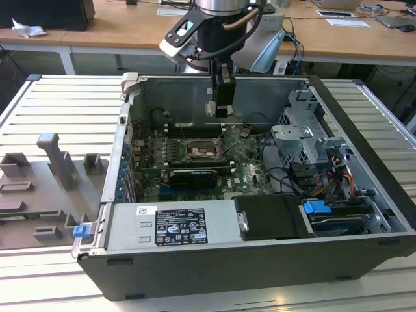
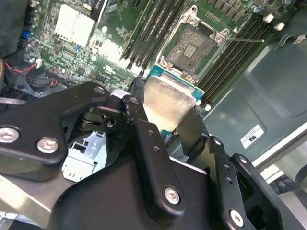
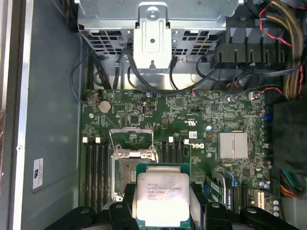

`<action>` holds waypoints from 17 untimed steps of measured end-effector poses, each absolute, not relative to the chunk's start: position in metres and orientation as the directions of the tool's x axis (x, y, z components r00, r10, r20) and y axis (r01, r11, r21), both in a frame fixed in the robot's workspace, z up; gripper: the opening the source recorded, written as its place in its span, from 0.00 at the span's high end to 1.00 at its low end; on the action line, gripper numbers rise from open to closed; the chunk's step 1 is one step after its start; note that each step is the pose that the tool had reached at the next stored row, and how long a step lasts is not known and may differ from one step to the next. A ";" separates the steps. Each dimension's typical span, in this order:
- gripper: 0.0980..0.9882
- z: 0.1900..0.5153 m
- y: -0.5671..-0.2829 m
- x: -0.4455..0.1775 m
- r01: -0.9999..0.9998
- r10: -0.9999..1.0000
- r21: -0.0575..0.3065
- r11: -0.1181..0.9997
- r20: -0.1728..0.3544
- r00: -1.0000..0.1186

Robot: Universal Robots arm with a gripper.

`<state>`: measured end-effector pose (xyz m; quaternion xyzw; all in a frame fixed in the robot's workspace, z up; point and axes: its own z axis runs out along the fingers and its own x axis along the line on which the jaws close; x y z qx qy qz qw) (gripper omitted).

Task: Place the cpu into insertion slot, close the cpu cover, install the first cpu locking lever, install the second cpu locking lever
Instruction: 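Place the cpu into insertion slot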

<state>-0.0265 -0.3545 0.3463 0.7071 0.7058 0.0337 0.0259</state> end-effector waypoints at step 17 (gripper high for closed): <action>0.52 0.312 -0.353 -0.027 0.996 1.000 0.085 0.010 0.010 -0.011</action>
